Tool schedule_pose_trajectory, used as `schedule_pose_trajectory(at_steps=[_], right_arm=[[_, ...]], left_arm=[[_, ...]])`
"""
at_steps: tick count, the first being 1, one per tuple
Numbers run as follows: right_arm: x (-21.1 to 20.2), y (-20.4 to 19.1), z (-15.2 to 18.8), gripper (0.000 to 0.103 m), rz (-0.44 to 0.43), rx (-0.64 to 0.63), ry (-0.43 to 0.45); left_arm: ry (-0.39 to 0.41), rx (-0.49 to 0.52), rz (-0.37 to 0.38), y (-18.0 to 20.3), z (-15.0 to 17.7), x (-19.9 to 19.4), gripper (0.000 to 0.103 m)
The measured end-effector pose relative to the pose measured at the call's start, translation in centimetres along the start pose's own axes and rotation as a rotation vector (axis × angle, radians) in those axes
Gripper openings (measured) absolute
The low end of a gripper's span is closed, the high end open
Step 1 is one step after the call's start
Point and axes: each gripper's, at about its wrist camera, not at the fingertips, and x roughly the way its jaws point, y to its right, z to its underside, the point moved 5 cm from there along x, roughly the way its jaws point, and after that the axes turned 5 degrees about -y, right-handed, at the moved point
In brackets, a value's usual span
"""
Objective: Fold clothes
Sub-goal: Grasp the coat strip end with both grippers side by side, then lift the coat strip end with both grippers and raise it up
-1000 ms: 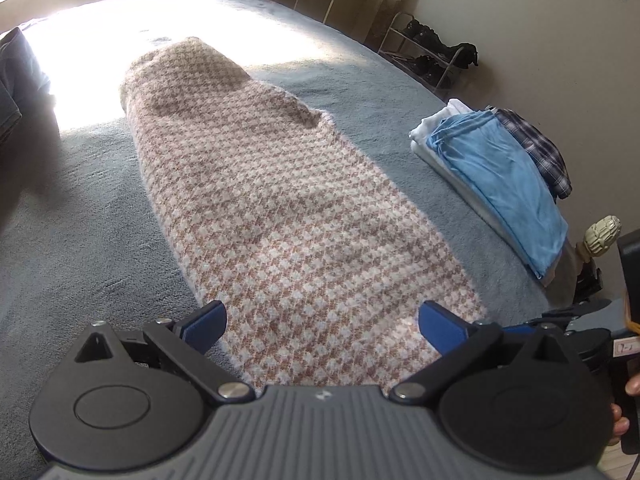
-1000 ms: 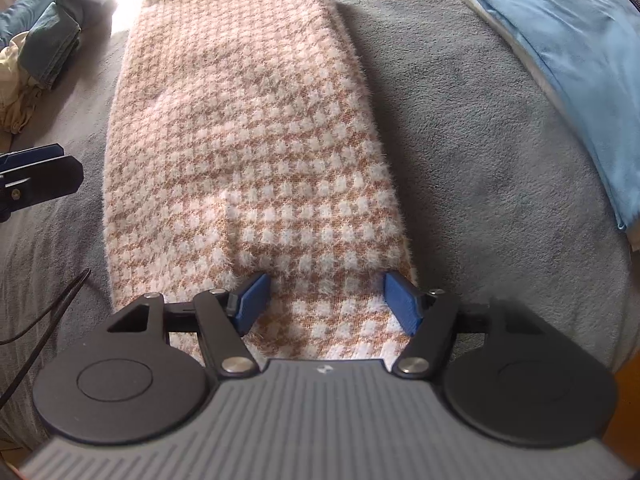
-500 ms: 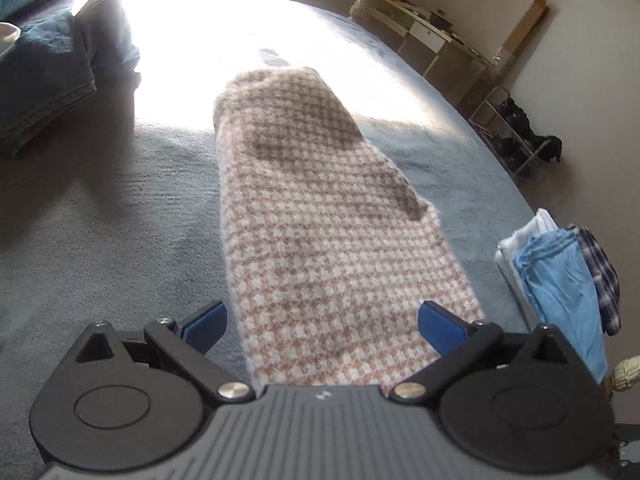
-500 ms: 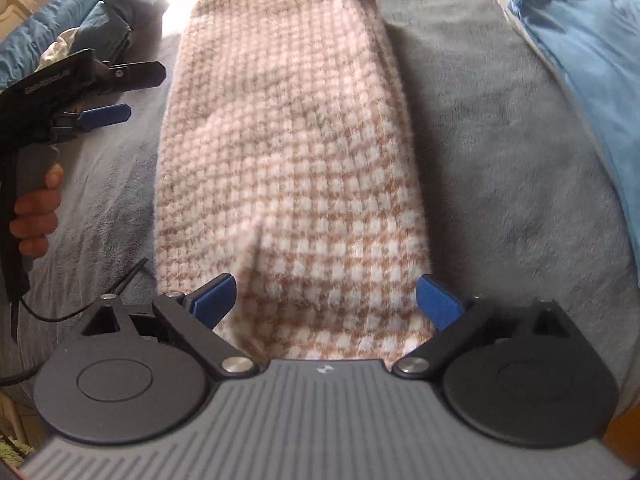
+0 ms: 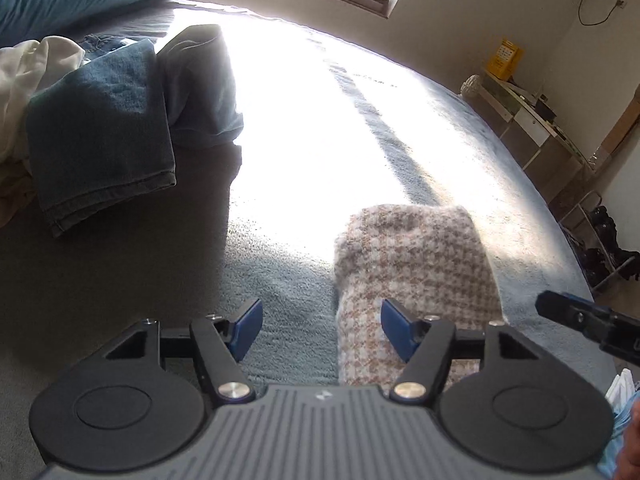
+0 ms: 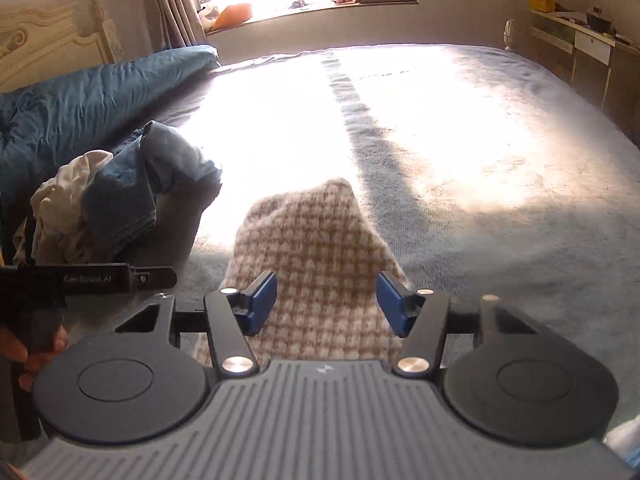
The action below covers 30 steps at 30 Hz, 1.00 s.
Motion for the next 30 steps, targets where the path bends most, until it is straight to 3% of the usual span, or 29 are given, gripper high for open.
schedule_pose_trajectory(at_steps=[3, 5, 7, 10, 13, 19, 22, 25, 27, 28, 30], right_arm=[[4.4, -0.5, -2.9, 0.037, -0.025, -0.002, -0.023], [7.2, -0.7, -3.7, 0.036, -0.010, -0.013, -0.057], [10.3, -0.3, -2.9, 0.030, 0.034, -0.005, -0.133], [13.3, 1.2, -1.2, 0.028, 0.062, 0.041, -0.199], [13.1, 2.0, -0.9, 0.028, 0.029, 0.085, -0.181], [13.3, 1.7, -0.5, 0.028, 0.036, 0.056, -0.147], [13.4, 2.0, -0.3, 0.028, 0.039, 0.073, -0.127], [13.2, 2.7, 0.2, 0.028, 0.035, 0.118, -0.096], [13.1, 3.2, 0.5, 0.028, 0.030, 0.146, -0.083], [13.1, 3.4, 0.7, 0.028, 0.027, 0.159, -0.078], [13.3, 3.5, 0.9, 0.028, 0.028, 0.159, -0.076]], left_arm=[[-0.015, -0.018, 0.028, 0.1, -0.5, 1.7, 0.053], [-0.032, -0.042, 0.055, 0.0, -0.4, 2.7, 0.051], [-0.048, -0.067, 0.083, -0.1, -0.4, 3.6, 0.051], [-0.065, -0.111, 0.145, -0.6, -1.0, 4.9, 0.051], [-0.117, -0.179, 0.242, -1.1, -2.0, 7.2, 0.052], [-0.239, -0.343, 0.418, -1.6, -3.4, 12.2, 0.055], [-0.227, -0.305, 0.458, -1.1, -3.8, 12.2, 0.045], [-0.164, -0.164, 0.489, 0.5, -4.0, 10.4, 0.034], [-0.129, -0.089, 0.465, 0.8, -3.5, 10.9, 0.032], [-0.136, -0.104, 0.457, 0.3, -3.1, 11.6, 0.032], [-0.202, -0.273, 0.525, -1.9, -3.1, 13.1, 0.034]])
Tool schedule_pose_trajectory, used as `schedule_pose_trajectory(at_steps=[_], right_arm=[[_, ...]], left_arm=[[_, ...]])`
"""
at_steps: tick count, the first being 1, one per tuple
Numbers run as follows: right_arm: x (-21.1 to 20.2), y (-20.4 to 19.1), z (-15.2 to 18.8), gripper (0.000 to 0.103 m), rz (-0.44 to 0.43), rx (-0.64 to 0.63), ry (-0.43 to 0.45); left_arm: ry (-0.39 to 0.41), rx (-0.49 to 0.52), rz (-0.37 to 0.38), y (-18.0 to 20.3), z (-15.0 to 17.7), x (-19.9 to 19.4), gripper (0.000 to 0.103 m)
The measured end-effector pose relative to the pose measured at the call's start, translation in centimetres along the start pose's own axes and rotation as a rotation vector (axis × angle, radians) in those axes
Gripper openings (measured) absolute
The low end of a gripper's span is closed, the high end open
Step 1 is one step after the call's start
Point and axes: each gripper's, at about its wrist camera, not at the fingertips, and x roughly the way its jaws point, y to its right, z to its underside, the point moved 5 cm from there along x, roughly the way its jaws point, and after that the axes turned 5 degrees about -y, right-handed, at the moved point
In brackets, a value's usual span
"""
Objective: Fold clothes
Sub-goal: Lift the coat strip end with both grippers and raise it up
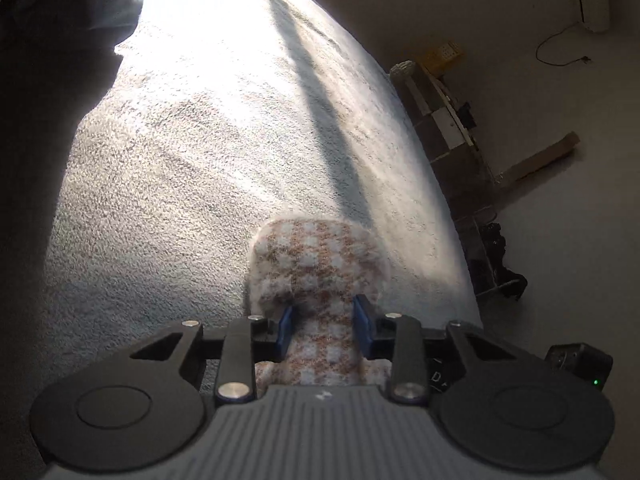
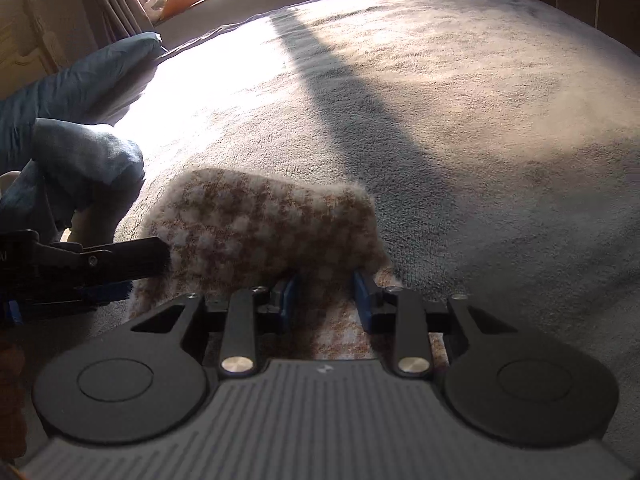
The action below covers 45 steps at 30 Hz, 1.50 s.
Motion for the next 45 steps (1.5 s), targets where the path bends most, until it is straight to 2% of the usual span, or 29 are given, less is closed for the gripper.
schedule_pose_trajectory(at_steps=[1, 3, 4, 5, 6, 9, 11, 14, 16, 18, 22, 24, 28, 31, 36, 38, 41, 45], right_arm=[[0.0, -0.1, 0.0, 0.028, 0.004, -0.007, 0.000], [-0.1, -0.5, -0.2, 0.028, 0.014, -0.029, -0.001], [-0.2, -0.6, -0.2, 0.028, 0.017, -0.038, 0.000], [-0.2, -0.6, -0.1, 0.028, 0.016, -0.041, 0.002], [-0.2, -0.5, -0.1, 0.029, 0.012, -0.036, 0.003], [-0.3, -0.4, -0.2, 0.029, 0.004, -0.024, -0.002], [-0.4, -0.5, -0.5, 0.030, -0.003, -0.031, -0.013], [-1.4, -0.3, -1.0, 0.030, -0.033, -0.021, -0.036], [-3.4, -0.2, -1.2, 0.031, -0.057, -0.011, -0.029], [-5.4, -0.3, -0.8, 0.031, -0.087, -0.008, -0.039], [-8.4, -1.5, 2.0, 0.031, -0.125, -0.050, -0.140], [-8.2, -2.2, 3.8, 0.031, -0.123, -0.070, -0.203], [-5.5, -2.9, 6.6, 0.030, -0.078, -0.087, -0.301], [-4.3, -3.0, 7.1, 0.032, -0.062, -0.063, -0.298], [-4.2, -3.3, 7.4, 0.031, -0.046, -0.050, -0.283], [-4.2, -3.5, 7.6, 0.031, -0.038, -0.057, -0.277], [-5.0, -3.7, 7.6, 0.032, -0.028, -0.048, -0.263], [-8.8, -3.7, 8.2, 0.032, -0.052, 0.032, -0.234]], left_arm=[[-0.015, -0.063, 0.033, -0.8, -0.4, -0.2, 0.036], [-0.006, -0.074, 0.015, -0.8, -0.8, -1.0, 0.037], [0.023, -0.057, -0.007, -0.7, -0.9, -1.4, 0.048], [0.050, -0.037, -0.032, -0.6, -1.1, -1.9, 0.063], [0.064, -0.016, -0.054, -0.6, -1.3, -2.0, 0.068], [-0.006, -0.014, -0.063, -0.9, -1.5, -0.4, 0.070], [-0.055, -0.036, -0.029, -0.9, -1.4, 0.9, 0.073], [-0.079, -0.035, 0.003, -0.5, -1.7, 2.4, 0.078], [-0.091, -0.028, -0.012, -0.3, -1.8, 3.4, 0.082], [-0.096, -0.012, -0.025, 0.0, -1.7, 4.0, 0.082], [-0.084, 0.026, -0.050, 0.3, -1.4, 3.8, 0.076], [-0.080, 0.017, -0.059, 0.4, -1.3, 3.7, 0.076], [-0.086, -0.021, -0.093, 0.8, -1.2, 3.6, 0.084], [-0.060, 0.033, -0.152, 1.9, -0.9, 3.9, 0.082], [-0.004, 0.074, -0.223, 3.3, -0.1, 3.1, 0.064], [0.023, 0.103, -0.223, 4.2, 0.3, 2.6, 0.059], [0.060, 0.163, -0.219, 6.0, 1.0, 1.9, 0.057], [0.094, 0.189, -0.179, 8.2, 1.0, 0.2, 0.057]])
